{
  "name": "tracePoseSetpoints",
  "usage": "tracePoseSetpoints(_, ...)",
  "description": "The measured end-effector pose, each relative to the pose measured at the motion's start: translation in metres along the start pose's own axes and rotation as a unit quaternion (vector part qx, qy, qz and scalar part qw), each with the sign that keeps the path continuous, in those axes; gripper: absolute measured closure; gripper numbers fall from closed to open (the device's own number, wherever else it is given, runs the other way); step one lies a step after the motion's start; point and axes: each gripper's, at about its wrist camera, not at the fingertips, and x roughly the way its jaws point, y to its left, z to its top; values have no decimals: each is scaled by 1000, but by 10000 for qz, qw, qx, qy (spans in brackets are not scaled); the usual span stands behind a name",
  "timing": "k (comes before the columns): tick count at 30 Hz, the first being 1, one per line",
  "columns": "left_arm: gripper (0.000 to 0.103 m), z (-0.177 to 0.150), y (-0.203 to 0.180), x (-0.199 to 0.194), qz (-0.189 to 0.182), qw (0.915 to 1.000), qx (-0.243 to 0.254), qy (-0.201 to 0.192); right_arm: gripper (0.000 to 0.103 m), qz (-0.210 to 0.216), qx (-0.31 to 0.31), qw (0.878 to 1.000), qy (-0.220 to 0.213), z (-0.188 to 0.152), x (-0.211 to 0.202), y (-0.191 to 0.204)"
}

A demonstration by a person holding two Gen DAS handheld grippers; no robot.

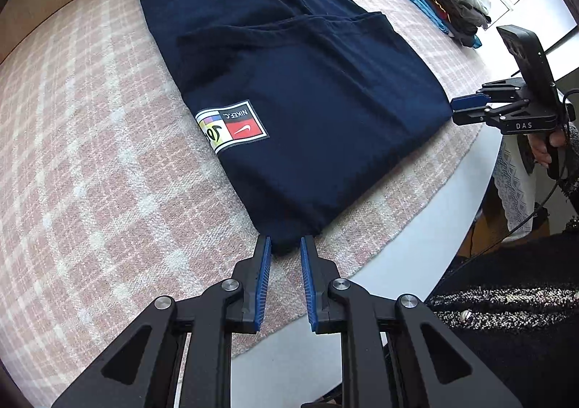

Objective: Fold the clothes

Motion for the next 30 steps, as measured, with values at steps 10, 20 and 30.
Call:
tracePoseSetpoints(10,84,-16,-12,9,-165,9998,-69,120,62,-150,-114,9998,-54,-16,0,-15)
tracePoseSetpoints(20,98,-13,-31,5,-127,9998,158,-13,63,-251,-204,9991,-280,-20,-4,-31)
tracePoseSetpoints(30,103,-27,-34,1,92,9991,253,318,96,-370,-213,9990,-161,-19,-7,-61)
